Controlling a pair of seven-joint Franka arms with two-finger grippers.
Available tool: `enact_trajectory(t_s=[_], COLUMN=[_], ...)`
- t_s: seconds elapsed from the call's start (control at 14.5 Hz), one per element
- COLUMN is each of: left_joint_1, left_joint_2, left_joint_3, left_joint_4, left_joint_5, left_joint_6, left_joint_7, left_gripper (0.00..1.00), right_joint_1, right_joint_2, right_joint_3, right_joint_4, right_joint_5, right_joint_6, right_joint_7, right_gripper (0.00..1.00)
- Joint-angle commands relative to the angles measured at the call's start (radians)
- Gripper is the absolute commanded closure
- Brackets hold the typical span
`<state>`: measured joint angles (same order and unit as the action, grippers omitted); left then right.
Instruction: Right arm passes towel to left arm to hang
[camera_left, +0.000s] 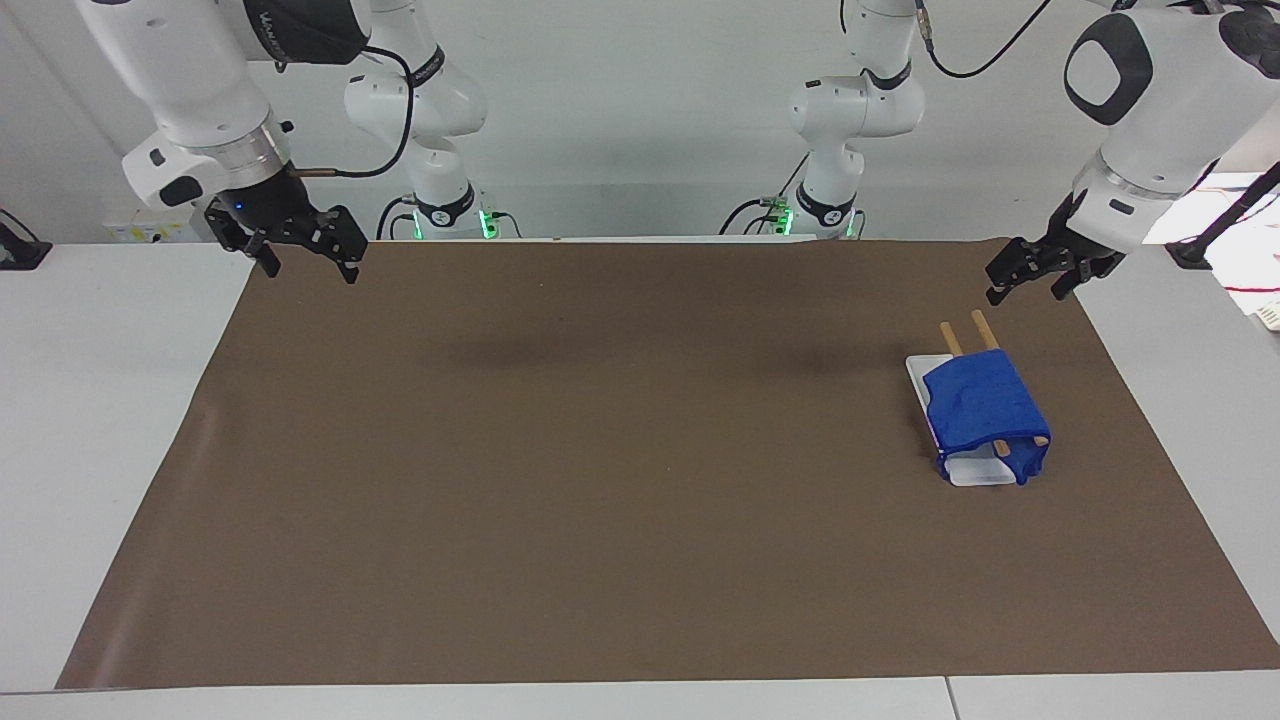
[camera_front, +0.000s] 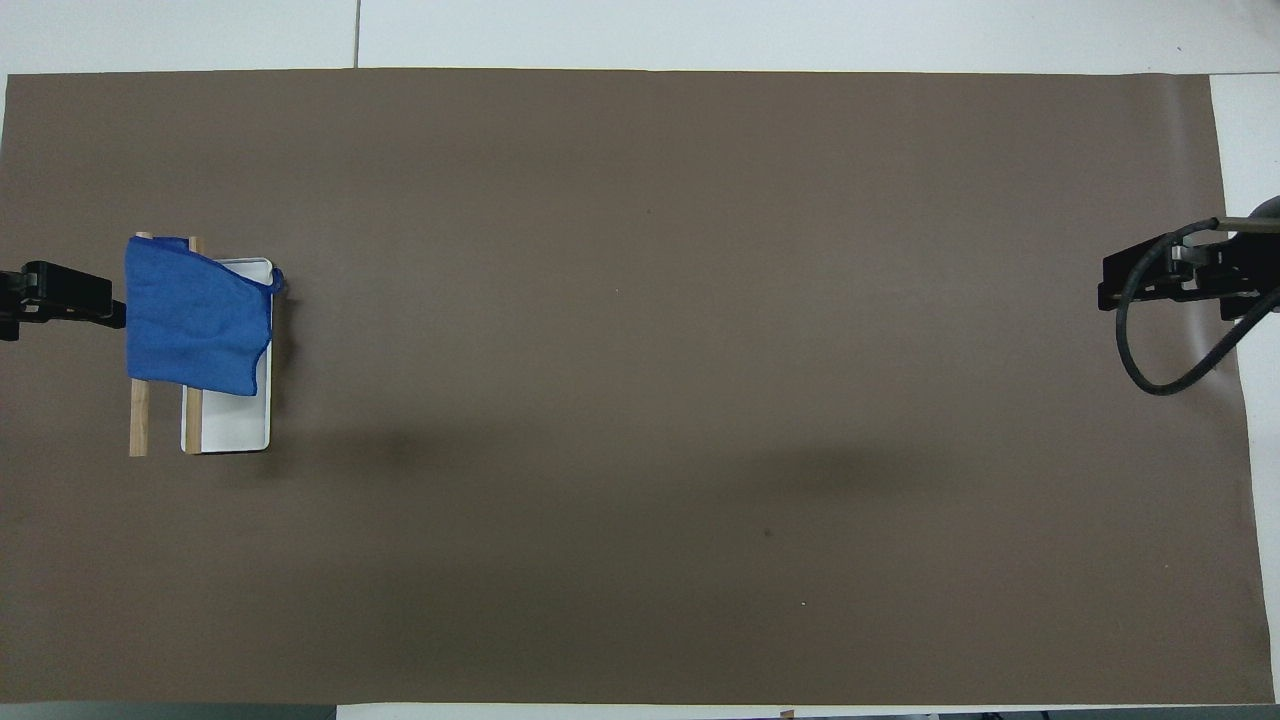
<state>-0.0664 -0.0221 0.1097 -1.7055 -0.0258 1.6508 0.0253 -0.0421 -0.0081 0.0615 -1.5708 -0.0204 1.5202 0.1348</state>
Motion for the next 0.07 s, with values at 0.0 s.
enact_trajectory(t_s=[0.0], left_joint_1=[-0.004], left_joint_2=[-0.006], left_joint_3=[-0.001], left_joint_4=[0.003], left_joint_5=[0.010], left_joint_6=[0.004], left_joint_7=[-0.018], left_gripper=[0.00], right_joint_1=[0.001], right_joint_2=[-0.019], right_joint_3=[0.000], right_joint_4=[-0.021], right_joint_5=[0.019], right_joint_6=[0.009], right_joint_7=[-0.003], right_gripper=[0.00])
